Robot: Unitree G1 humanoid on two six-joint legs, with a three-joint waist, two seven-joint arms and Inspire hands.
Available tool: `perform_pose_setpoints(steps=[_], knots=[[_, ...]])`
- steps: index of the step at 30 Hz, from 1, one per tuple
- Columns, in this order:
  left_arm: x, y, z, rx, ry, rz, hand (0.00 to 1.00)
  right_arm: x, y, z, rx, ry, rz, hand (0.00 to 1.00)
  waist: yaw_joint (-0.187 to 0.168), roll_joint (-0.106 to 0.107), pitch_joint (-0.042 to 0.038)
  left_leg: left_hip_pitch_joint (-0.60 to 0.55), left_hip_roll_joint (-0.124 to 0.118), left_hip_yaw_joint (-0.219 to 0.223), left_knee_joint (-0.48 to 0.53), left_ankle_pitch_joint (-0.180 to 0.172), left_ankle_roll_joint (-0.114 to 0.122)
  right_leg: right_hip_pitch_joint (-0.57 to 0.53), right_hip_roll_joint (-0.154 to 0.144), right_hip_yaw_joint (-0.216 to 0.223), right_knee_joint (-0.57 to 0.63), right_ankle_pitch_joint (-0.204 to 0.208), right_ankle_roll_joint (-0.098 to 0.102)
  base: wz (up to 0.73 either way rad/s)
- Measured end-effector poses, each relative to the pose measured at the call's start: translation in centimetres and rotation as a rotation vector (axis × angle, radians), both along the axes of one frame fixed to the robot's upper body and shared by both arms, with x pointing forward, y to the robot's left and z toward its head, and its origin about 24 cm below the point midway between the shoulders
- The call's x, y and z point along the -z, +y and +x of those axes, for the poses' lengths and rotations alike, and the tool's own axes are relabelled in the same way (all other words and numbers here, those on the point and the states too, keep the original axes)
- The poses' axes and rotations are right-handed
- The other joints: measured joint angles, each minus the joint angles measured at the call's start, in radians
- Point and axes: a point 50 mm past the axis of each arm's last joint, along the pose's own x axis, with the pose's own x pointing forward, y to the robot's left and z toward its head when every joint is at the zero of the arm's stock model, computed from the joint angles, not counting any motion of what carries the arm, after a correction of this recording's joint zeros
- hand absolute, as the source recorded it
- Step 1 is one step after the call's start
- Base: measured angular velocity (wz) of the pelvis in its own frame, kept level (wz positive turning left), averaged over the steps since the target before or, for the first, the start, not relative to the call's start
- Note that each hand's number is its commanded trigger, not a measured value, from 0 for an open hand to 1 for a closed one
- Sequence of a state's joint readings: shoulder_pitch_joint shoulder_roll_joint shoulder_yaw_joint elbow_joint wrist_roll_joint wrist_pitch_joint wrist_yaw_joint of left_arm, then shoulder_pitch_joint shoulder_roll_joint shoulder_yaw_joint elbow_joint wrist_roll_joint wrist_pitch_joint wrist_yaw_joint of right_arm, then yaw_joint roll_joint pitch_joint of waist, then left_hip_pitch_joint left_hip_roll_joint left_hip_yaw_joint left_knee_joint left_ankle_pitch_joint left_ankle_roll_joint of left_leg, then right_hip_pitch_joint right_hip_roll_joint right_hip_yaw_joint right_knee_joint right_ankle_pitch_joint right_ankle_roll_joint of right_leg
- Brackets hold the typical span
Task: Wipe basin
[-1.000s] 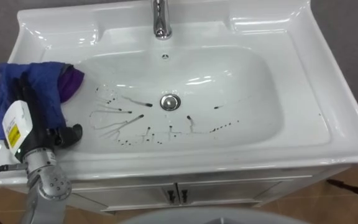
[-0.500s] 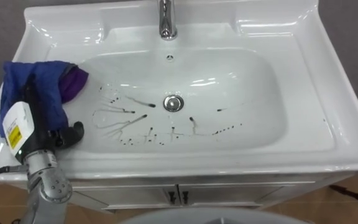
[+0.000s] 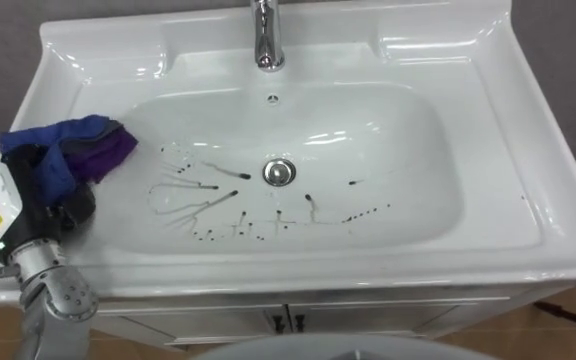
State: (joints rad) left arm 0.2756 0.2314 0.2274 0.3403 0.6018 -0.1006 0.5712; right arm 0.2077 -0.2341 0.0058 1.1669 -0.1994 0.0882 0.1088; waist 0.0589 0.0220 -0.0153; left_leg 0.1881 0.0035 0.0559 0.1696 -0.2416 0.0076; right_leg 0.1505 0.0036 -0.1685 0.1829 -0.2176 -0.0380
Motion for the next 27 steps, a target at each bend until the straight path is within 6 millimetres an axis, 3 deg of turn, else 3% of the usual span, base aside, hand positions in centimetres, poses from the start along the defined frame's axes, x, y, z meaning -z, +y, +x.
perform_pose_setpoints(steps=[13,27], knots=[[0.4,0.1,0.4,-0.015,0.008,-0.009,1.00,-0.1,-0.3,0.3,0.021,-0.014,0.000,0.00,0.003,-0.005,0.0002,0.012,0.002,0.023,-0.002,0.000,0.000,0.001,-0.002,0.004,0.004,-0.004,0.001,-0.01],[-0.1,-0.1,0.7,-0.010,-0.013,-0.014,1.00,0.0,-0.1,0.8,0.009,-0.019,0.009,0.00,0.000,-0.016,-0.0045,-0.002,0.002,0.021,-0.001,0.000,0.000,-0.007,-0.002,-0.001,0.005,-0.004,0.000,0.01]])
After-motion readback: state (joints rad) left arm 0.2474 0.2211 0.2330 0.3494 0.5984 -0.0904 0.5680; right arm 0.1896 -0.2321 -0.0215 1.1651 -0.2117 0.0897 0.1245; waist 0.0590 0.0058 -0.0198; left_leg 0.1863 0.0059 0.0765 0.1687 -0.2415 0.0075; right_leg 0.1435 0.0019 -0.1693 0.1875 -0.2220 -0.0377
